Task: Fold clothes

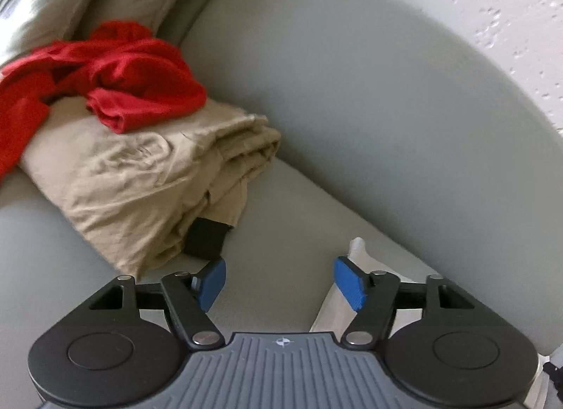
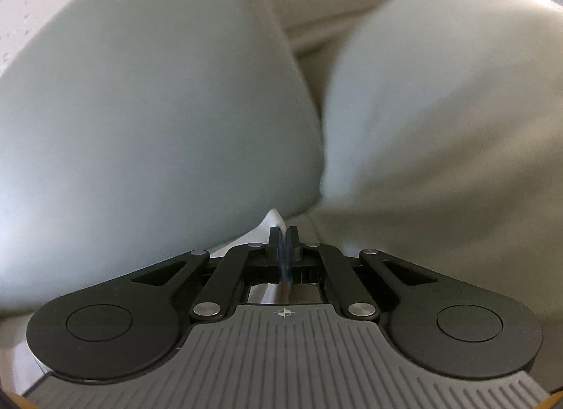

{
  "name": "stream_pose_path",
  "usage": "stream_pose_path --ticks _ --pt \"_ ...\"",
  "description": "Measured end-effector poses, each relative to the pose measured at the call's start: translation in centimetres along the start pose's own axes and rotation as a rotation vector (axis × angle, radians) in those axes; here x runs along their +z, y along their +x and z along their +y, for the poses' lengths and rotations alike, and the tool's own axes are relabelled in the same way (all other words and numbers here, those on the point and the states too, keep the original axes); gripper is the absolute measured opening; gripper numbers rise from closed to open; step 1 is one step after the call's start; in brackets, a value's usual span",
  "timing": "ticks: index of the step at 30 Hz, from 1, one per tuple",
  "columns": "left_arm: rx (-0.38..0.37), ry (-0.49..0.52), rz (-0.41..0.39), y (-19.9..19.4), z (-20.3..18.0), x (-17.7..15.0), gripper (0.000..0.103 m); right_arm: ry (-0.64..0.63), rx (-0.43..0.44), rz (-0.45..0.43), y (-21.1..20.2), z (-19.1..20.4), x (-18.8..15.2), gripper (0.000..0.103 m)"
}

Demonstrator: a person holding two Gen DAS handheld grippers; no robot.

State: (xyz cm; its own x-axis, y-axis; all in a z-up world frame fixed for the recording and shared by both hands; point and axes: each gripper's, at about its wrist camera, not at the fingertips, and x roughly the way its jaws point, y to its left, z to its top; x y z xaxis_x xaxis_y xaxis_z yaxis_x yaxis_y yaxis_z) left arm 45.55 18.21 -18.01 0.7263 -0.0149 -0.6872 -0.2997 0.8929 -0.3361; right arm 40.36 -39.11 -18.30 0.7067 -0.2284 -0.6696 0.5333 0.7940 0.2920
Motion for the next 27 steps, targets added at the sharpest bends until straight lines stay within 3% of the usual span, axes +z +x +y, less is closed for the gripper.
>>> stream_pose_path --ticks 4,10,12,13,14,16,21,23,27 --pt "-0.065 0.084 0.044 2.2 -1.6 0.6 0.060 -0.033 -0.009 0.014 0.3 0.7 -0.3 0.001" --pt "-0.025 0.202 0.048 4.2 -3.7 1.0 0.060 -0.024 0.032 0.038 0.5 0.4 -0.6 0.001" --pt "-0.033 0.264 0.054 4.3 -4.5 0.8 0.045 -0.022 0.038 0.042 0.6 0.4 -0.7 0.002" --pt "-0.046 0.294 0.058 4.2 -4.8 0.7 0.008 -0.017 0.043 0.044 0.6 0.4 -0.8 0.002" --pt "-0.063 0.295 0.050 3.8 -4.9 0.8 0.002 -0.017 0.046 0.047 0.7 0.5 -0.8 0.002" --pt "-0.097 0.290 0.031 3.0 -4.9 1.0 0.001 -0.016 0.056 0.048 0.6 0.7 -0.9 0.001" --pt "-0.073 0.325 -0.092 1.4 -4.8 1.2 0.002 -0.004 0.099 0.026 0.1 1.5 -1.5 0.001" --pt "-0.045 0.344 -0.133 1.4 -5.0 0.8 0.002 0.013 0.102 -0.003 0.0 1.8 -1.8 0.001" --pt "0.047 0.363 -0.115 3.5 -4.8 -0.5 0.006 -0.019 0.062 -0.019 1.3 3.0 -3.0 0.001"
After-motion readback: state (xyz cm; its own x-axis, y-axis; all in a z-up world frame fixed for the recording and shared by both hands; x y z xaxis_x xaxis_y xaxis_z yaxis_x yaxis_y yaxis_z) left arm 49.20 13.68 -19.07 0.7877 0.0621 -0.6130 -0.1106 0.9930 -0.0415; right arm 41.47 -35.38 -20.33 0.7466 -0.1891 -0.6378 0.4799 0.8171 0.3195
